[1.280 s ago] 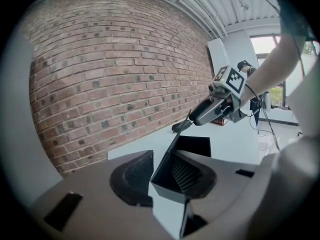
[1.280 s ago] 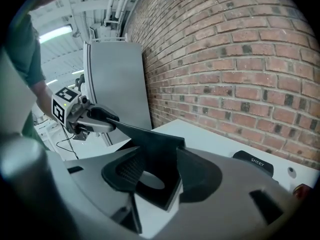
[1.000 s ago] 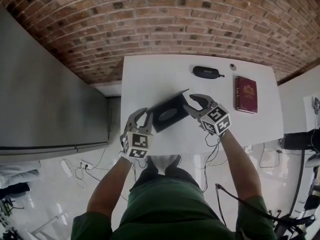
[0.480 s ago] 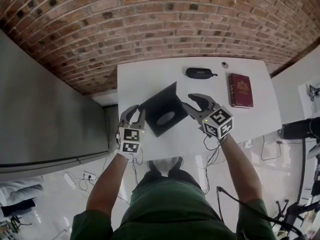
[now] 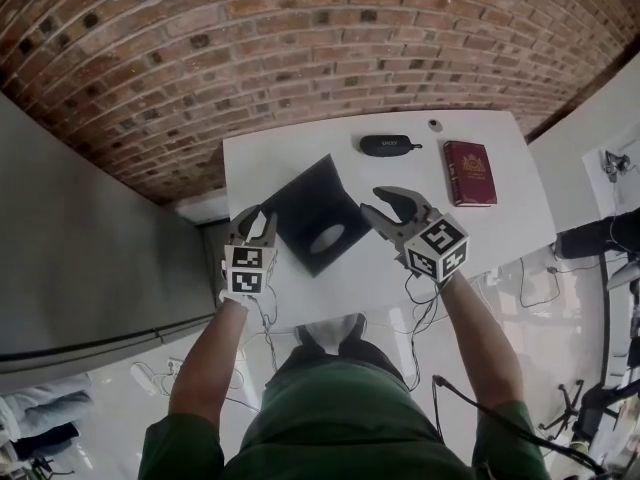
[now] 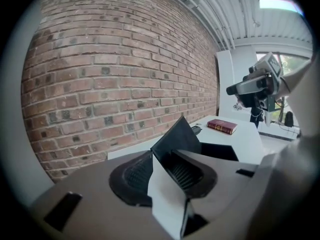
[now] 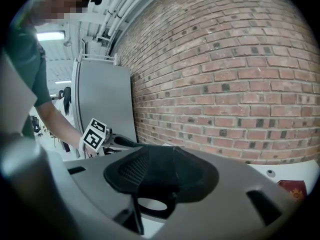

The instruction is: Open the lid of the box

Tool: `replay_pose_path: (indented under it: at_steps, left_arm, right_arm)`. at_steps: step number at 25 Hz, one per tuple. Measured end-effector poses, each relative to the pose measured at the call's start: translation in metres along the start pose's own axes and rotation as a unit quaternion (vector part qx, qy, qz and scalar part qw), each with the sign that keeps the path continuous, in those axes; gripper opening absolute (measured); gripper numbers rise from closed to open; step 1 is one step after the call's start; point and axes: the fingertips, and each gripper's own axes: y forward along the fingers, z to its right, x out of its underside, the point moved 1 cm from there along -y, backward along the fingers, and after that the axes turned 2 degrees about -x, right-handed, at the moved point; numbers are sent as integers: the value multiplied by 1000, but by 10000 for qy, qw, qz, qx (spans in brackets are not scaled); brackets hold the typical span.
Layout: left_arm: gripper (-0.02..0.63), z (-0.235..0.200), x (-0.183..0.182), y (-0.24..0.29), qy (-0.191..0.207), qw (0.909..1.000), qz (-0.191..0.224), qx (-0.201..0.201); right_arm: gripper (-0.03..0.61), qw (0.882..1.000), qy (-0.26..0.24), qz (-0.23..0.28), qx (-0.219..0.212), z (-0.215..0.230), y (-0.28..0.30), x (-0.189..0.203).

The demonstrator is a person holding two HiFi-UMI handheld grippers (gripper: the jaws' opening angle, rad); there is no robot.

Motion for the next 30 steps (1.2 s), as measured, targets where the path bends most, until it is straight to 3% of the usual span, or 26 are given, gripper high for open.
replay_pose_path:
  at_steps: [5, 9, 16, 23, 30]
  left_arm:
    - [124, -11, 6, 9, -215, 9996, -11, 183]
    - [135, -23, 16, 19, -687, 9973, -109, 227]
    - [137, -47, 66, 34, -1507, 9855, -770, 120]
    - [137, -42, 73, 23, -1338, 9880, -760, 84]
    - [135, -38, 23, 7, -943, 9950, -315, -23]
  right_arm:
    - [160, 9999, 44, 36, 142, -7, -8, -2]
    - [158, 9996, 133, 12, 257, -9, -14, 3]
    - [156, 9990, 254, -109, 346, -13, -19, 16]
    - [155, 9989, 270, -137, 358, -10, -19, 20]
    - [144, 9993, 3, -58, 357, -11, -7, 11]
